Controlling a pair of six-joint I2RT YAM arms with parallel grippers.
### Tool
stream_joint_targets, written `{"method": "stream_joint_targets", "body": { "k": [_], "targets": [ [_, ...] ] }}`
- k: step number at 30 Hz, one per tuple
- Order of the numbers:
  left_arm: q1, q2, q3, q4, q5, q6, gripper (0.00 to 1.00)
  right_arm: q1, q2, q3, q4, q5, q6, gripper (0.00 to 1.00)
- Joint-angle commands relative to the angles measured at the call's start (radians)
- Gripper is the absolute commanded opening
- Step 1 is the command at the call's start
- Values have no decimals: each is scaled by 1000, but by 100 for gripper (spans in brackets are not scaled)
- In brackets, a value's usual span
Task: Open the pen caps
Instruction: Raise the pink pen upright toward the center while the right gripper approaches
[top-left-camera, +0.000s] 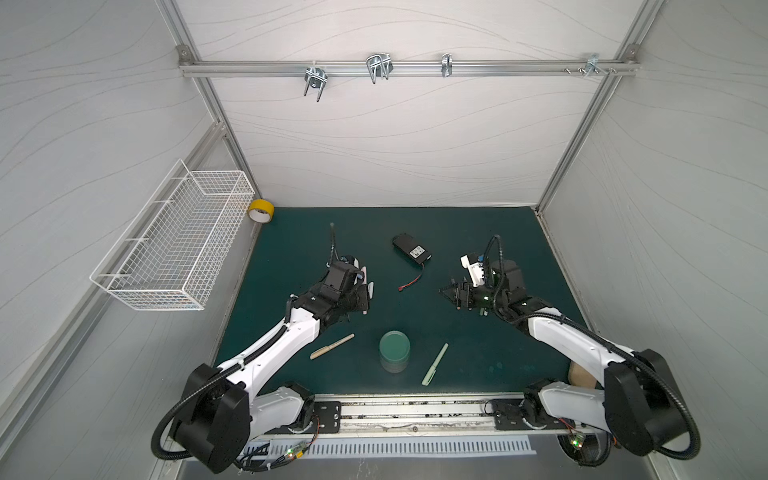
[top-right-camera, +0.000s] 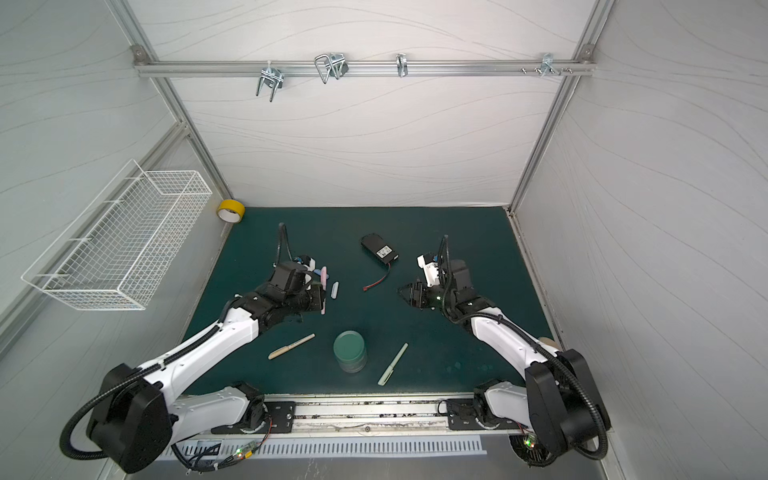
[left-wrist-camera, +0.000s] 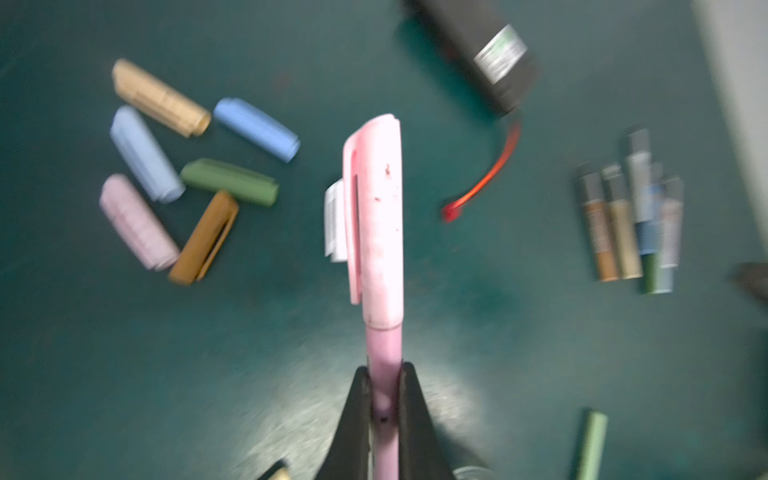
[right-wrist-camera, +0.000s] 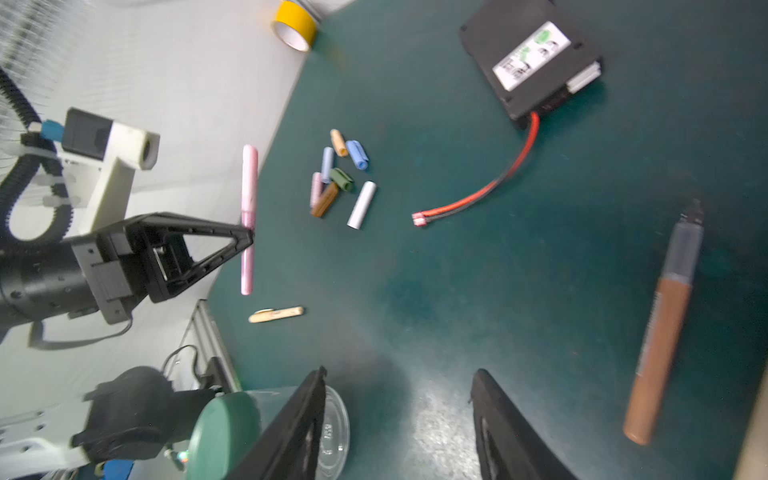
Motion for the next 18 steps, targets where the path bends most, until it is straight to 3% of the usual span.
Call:
{"method": "stream_joint_targets", "body": {
  "k": [1, 11, 18],
  "targets": [
    [-20, -53, 13, 181, 88, -31, 2, 0, -58, -35, 129, -99, 31, 58],
    [-91, -110, -183, 809, 214, -128, 3, 97, -162, -98, 290, -135, 15, 53],
    [-116, -46, -236, 999, 313, -140, 4, 258, -166, -98, 309, -14, -69, 49]
  ]
}}
